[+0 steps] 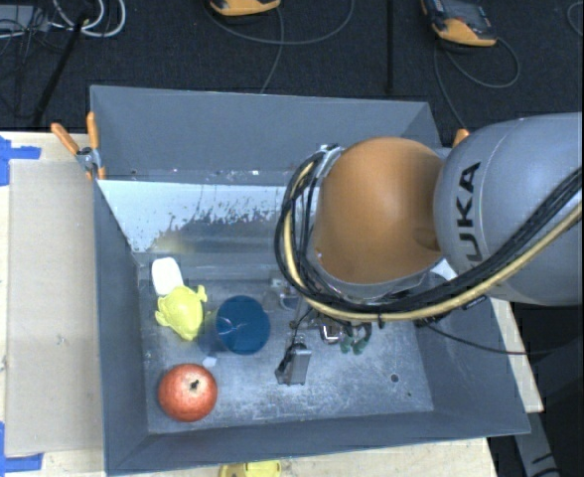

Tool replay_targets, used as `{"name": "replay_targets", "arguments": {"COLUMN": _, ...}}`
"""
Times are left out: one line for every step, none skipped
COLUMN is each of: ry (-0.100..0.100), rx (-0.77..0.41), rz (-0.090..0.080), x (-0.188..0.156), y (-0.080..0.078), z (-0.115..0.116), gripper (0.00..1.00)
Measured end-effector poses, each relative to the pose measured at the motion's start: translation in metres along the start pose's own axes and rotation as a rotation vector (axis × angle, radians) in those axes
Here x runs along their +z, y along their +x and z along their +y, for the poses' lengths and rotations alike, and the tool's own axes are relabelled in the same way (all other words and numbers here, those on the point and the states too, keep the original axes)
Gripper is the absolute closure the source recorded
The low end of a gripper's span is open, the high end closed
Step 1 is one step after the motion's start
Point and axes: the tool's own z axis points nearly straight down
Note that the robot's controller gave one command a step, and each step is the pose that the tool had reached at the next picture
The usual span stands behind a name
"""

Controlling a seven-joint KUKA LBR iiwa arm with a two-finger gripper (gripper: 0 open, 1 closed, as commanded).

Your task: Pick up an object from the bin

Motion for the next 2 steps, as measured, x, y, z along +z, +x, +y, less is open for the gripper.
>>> {"name": "replay_targets", "arguments": {"ry": -0.001, "rx": -0.032, "rz": -0.009, "x": 0.047, "y": -0.024, "z": 0.019, "gripper": 0.00}}
{"name": "replay_targets", "arguments": {"ry": -0.001, "rx": -0.104, "rz": -0.006, "x": 0.108, "y": -0.035, "z": 0.017, "gripper": 0.00}}
